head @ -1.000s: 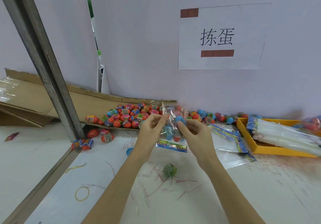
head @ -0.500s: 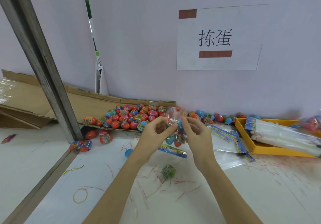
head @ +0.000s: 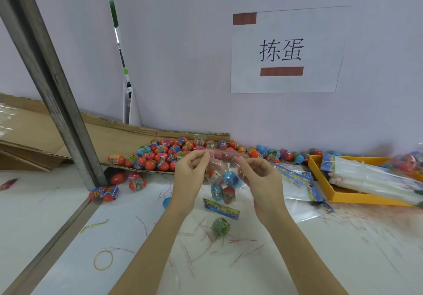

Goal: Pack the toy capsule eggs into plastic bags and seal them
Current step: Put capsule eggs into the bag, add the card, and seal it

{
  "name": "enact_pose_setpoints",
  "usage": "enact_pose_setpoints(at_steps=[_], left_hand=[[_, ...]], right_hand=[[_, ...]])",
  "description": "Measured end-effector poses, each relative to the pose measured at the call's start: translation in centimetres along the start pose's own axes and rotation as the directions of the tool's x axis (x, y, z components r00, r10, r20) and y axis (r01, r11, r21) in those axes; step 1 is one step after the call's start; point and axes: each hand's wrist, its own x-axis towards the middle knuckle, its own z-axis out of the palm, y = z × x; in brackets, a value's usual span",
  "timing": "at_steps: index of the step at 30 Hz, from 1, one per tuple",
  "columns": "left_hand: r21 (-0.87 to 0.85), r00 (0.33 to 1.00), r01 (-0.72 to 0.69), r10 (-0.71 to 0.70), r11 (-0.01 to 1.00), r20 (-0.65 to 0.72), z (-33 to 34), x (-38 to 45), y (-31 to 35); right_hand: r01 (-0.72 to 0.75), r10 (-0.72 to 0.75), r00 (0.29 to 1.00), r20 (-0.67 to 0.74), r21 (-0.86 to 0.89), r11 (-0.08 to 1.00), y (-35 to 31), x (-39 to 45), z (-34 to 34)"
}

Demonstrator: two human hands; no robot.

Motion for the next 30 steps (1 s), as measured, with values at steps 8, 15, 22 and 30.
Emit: enact_pose_setpoints(at_steps=[8, 15, 22, 30], left_hand=[[0.003, 0.997, -0.014, 0.014, 1.0, 0.076, 0.2, -0.1, -0.2], [0.044, 0.982, -0.126, 0.118, 0.991, 0.146, 0.7, -0.8, 0.6], [0.288, 0.873, -0.467, 0.382, 0.836, 0.304, 0.3, -1.0, 1.0], [0.492, 0.702, -0.709, 0.573, 0.506, 0.422, 0.0, -0.8, 1.1]], right_hand=[[0.148, -0.196, 0.969, -0.147, -0.289, 0.946, 0.4, 0.1, -0.3], [0.686, -0.703, 0.652, 0.283, -0.616, 0.388, 0.9, -0.7, 0.6], [0.685, -0.686, 0.667, 0.291, -0.602, 0.411, 1.0, -0.4, 0.1], [0.698, -0.715, 0.631, 0.301, -0.623, 0.354, 0.6, 0.1, -0.4]])
